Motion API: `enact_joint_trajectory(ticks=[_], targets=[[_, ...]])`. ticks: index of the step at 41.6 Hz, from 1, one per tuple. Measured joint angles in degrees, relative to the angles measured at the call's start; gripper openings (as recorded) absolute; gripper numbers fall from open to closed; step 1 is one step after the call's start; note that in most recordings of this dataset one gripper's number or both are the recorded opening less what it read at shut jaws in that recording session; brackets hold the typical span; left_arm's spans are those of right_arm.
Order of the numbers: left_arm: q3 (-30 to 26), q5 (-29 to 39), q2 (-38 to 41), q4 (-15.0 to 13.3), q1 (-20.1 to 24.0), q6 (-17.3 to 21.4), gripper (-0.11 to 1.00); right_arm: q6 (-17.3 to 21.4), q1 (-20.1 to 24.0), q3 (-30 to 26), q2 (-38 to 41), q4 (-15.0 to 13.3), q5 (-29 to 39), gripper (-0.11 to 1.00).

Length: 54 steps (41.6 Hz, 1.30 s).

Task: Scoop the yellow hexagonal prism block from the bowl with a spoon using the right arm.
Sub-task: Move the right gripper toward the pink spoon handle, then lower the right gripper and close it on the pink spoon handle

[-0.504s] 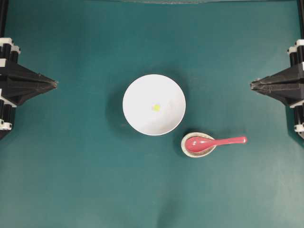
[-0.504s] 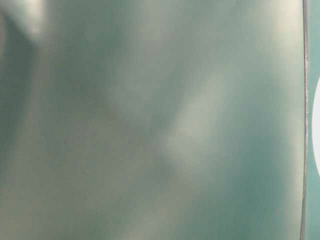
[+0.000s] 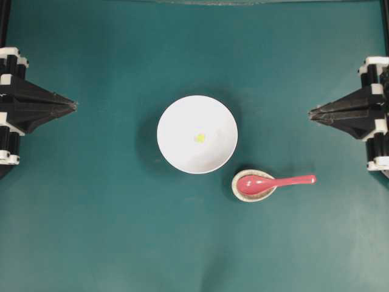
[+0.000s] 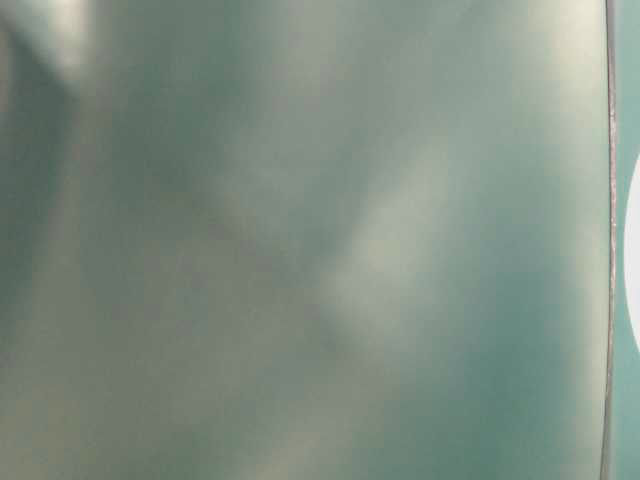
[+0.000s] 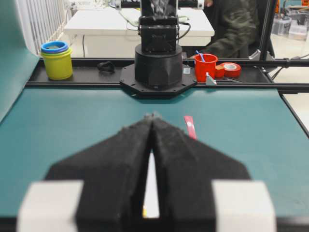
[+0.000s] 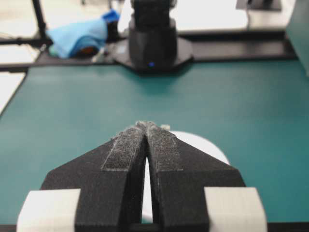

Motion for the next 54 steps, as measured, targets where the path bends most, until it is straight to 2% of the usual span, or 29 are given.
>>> enact_joint_trajectory(ticks=[6,8,14,17,28,33,41,54], targets=[[-0.09,0.0,0.0,0.0,0.35,-0.09,0.0,0.88,0.0,-0.09,3.43,0.35,0.0,0.03],[0.0,-0.18,0.0,0.0,0.53,0.0,0.0,0.97,0.09,0.0,4.83,0.44,-0.09,0.1],[0.0,-0.97,0.0,0.0,0.7,-0.09,0.0,1.14,0.0,0.0,8.79,0.53,-0.79,0.44],[0.0,-1.05,0.0,0.0,0.7,-0.09,0.0,1.14,0.0,0.0,10.81,1.05,-1.67,0.53],[-0.09,-1.14,0.09,0.09,0.7,0.0,0.0,1.41,0.88,0.0,18.28,3.43,-4.22,0.53],[-0.09,-1.14,0.09,0.09,0.79,-0.09,0.0,1.41,4.31,-0.09,21.97,5.01,-6.59,0.53],[0.0,-1.14,0.09,0.0,0.7,-0.09,0.0,1.41,10.72,0.35,28.65,9.14,-13.27,0.52],[-0.09,-1.14,0.09,0.09,0.79,0.0,0.0,1.41,16.35,2.9,36.91,13.01,-22.68,0.52]])
